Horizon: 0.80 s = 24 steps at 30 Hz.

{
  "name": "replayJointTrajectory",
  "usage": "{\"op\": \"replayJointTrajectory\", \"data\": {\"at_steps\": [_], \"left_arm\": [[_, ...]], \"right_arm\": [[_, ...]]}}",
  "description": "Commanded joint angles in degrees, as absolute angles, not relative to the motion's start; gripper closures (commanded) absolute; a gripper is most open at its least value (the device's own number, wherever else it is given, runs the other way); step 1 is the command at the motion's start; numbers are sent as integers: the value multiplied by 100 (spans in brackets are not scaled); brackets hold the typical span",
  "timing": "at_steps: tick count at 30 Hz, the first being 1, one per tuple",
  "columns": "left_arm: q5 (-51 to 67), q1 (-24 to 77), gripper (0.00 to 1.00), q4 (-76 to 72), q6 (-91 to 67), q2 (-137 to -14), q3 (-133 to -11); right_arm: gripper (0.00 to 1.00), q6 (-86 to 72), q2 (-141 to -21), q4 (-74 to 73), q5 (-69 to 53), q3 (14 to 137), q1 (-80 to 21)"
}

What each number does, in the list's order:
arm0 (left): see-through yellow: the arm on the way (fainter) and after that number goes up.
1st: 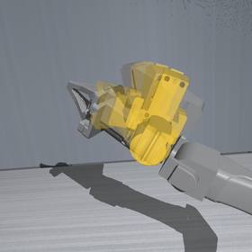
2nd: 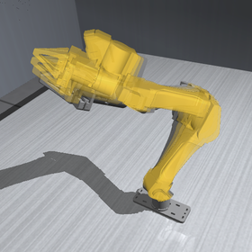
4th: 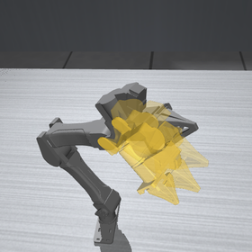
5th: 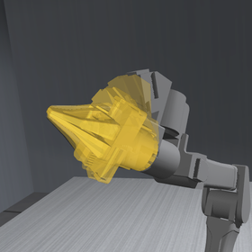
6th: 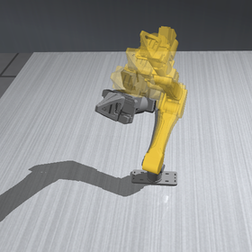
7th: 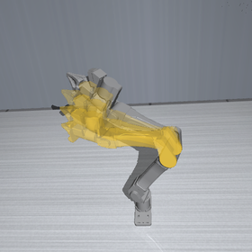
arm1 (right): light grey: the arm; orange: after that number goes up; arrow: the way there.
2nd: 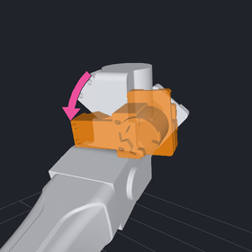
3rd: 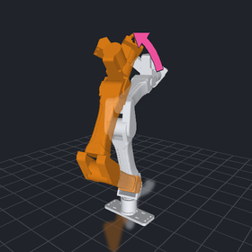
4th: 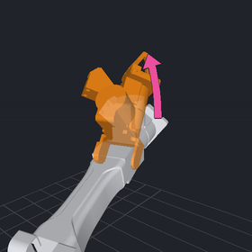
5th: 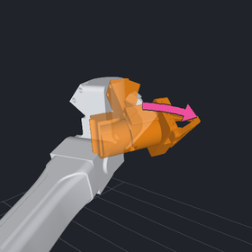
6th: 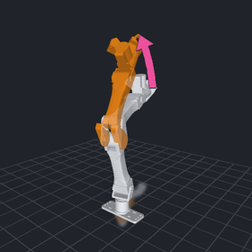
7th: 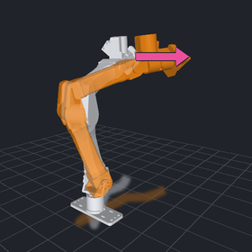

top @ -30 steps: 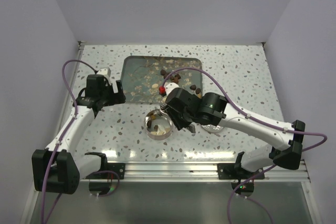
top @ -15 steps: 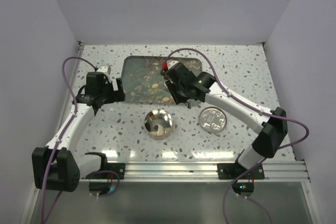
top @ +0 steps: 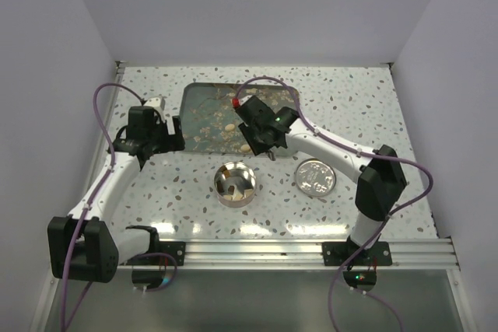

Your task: Pack the chocolate

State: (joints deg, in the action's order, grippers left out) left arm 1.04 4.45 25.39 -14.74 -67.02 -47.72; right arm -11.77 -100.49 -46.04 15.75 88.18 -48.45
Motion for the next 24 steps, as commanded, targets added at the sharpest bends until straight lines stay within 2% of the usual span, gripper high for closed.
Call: {"op": "replayJointTrajectory", "data": {"at_steps": [1,24], "left_arm": [[53,378,0,2505,-1283,-6750,-4922],[123,290,0,2382,-1151,-6987,-4957]], "right_arm": [[61,-1125,-10212,-4403,1749,9070,-4808],[59,-1292,-10810,-4553,1881,9615,-4685]]}}
